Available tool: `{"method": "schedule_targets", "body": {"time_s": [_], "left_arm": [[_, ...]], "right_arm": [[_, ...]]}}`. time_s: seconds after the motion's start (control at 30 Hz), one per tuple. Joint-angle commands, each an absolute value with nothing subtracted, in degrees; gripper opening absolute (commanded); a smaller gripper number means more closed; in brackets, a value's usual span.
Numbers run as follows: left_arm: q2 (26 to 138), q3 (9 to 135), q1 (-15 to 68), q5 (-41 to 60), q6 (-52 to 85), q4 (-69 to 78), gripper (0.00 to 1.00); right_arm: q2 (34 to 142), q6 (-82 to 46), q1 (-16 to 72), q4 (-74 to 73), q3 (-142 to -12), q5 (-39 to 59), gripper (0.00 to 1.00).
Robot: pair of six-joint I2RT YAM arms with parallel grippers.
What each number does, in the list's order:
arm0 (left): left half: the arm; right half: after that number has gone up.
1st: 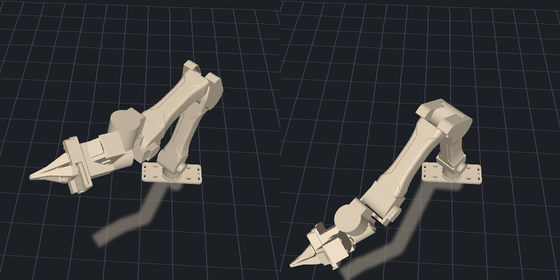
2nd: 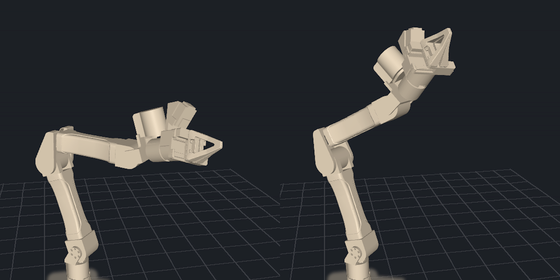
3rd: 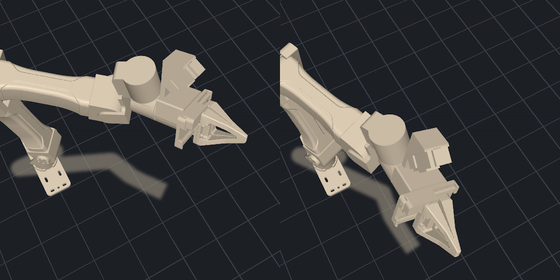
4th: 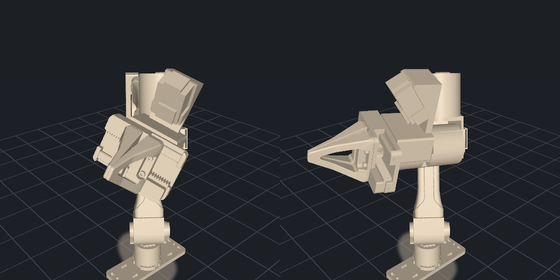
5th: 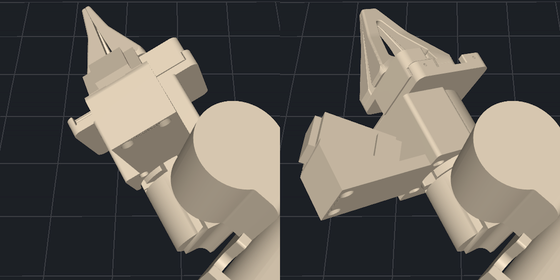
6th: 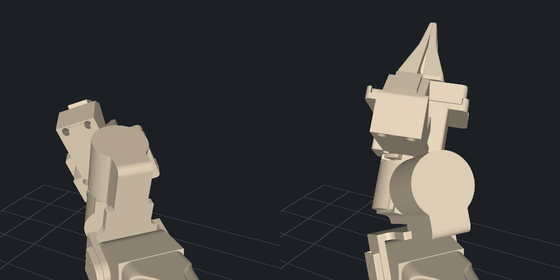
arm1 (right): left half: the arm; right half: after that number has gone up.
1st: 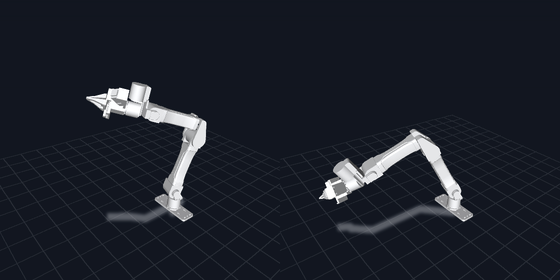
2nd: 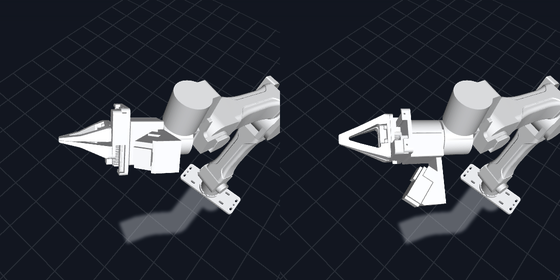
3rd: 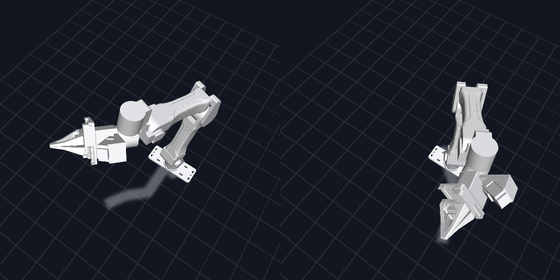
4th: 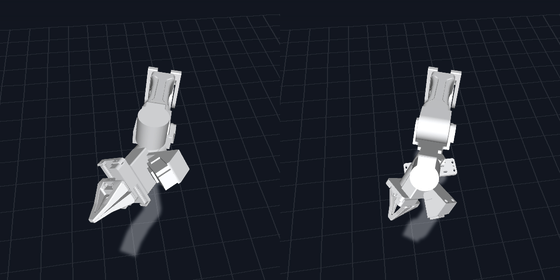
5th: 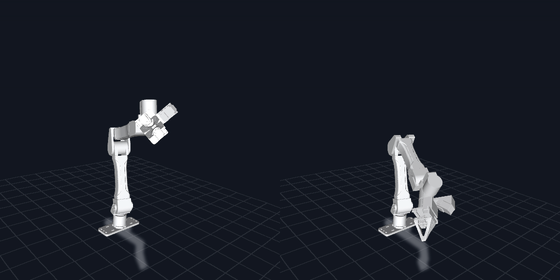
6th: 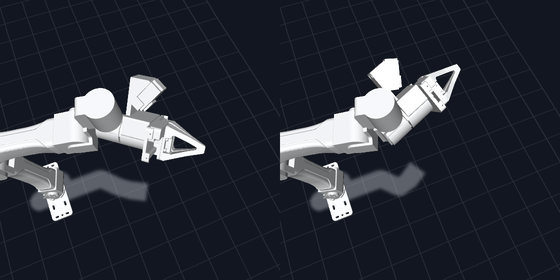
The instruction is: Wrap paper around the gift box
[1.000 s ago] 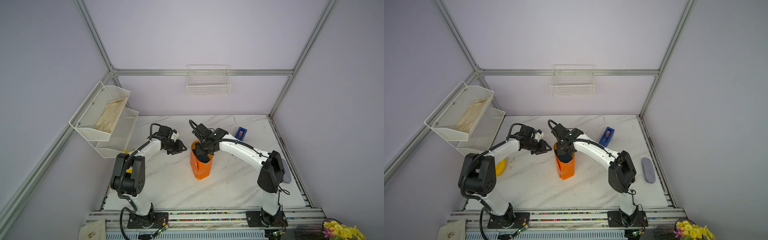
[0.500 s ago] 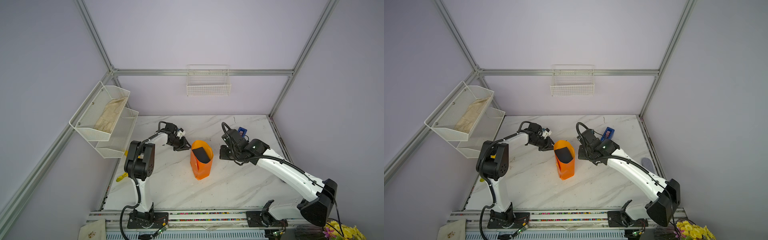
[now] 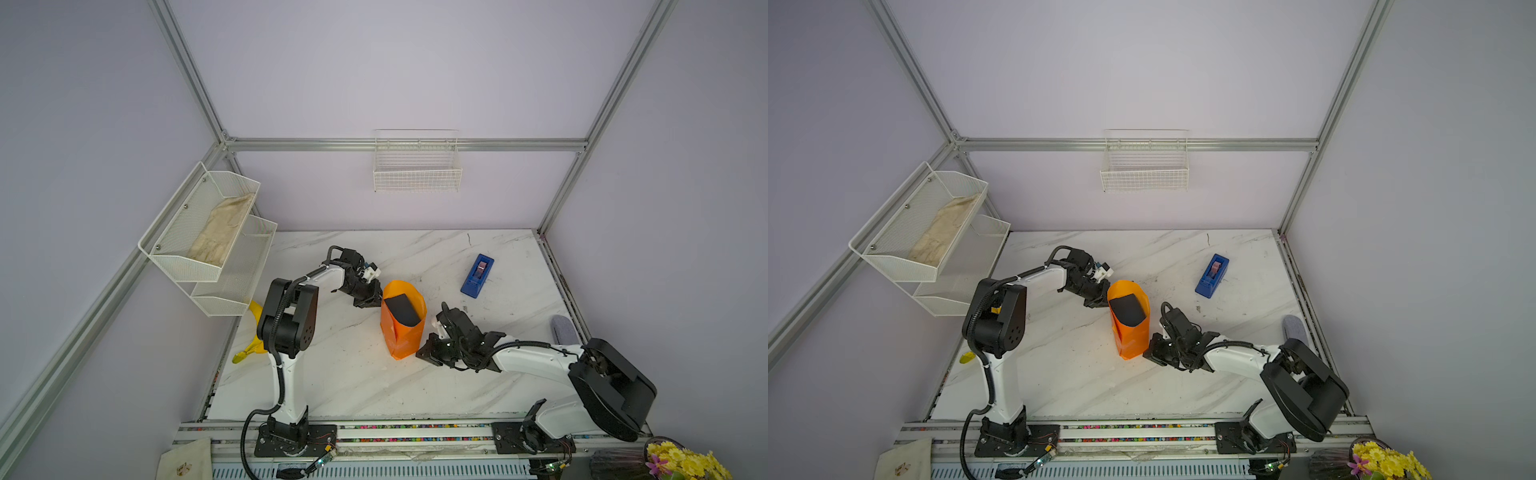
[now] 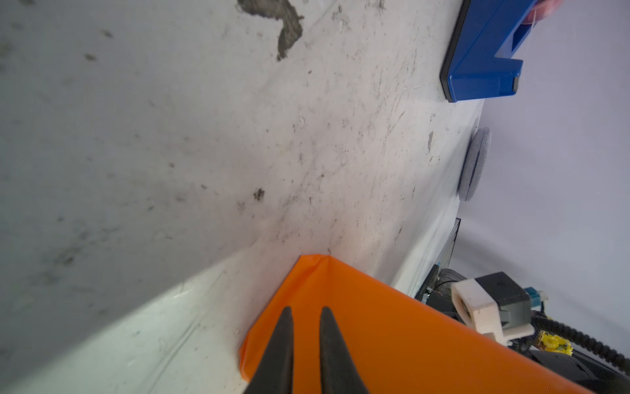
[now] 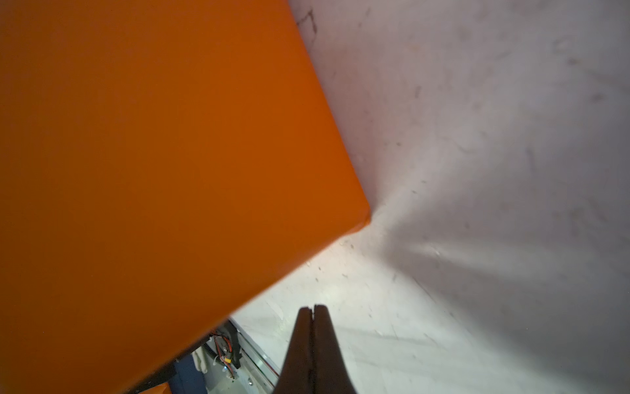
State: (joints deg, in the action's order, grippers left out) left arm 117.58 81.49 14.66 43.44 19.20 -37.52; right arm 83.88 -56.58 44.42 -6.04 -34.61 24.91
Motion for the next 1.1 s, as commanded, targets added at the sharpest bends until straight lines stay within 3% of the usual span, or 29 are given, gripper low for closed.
{"method": "schedule_targets", "body": {"time_s": [0.0, 0.33, 0.67, 0.93, 1.0, 1.07], "left_arm": [[115.78, 79.69, 14.46, 43.95, 18.11, -37.69, 0.16], [107.64, 68.44, 12.51, 40.22, 21.77, -32.68, 0.16], [101.89, 58.1, 10.81, 37.58, 26.7, -25.32, 0.15], [94.58, 54.47, 10.57, 30.6, 27.98, -24.31, 0.19], [90.91, 53.99, 10.46, 27.36, 27.43, -25.07, 0.23], [86.28, 53.45, 10.46, 24.68, 26.02, -25.26, 0.32]], "right_arm": [[87.75, -59.34, 42.93, -16.79, -34.52, 28.47, 0.0], [94.61, -52.19, 34.44, -14.86, -40.54, 33.13, 0.0], [106.08, -37.97, 28.33, -1.9, -54.49, 32.13, 0.0], [102.89, -33.4, 27.64, 3.08, -55.4, 28.33, 0.0], [99.18, -32.01, 27.6, 4.11, -53.84, 25.88, 0.05], [93.97, -32.35, 27.88, 2.04, -50.69, 24.2, 0.17]]}}
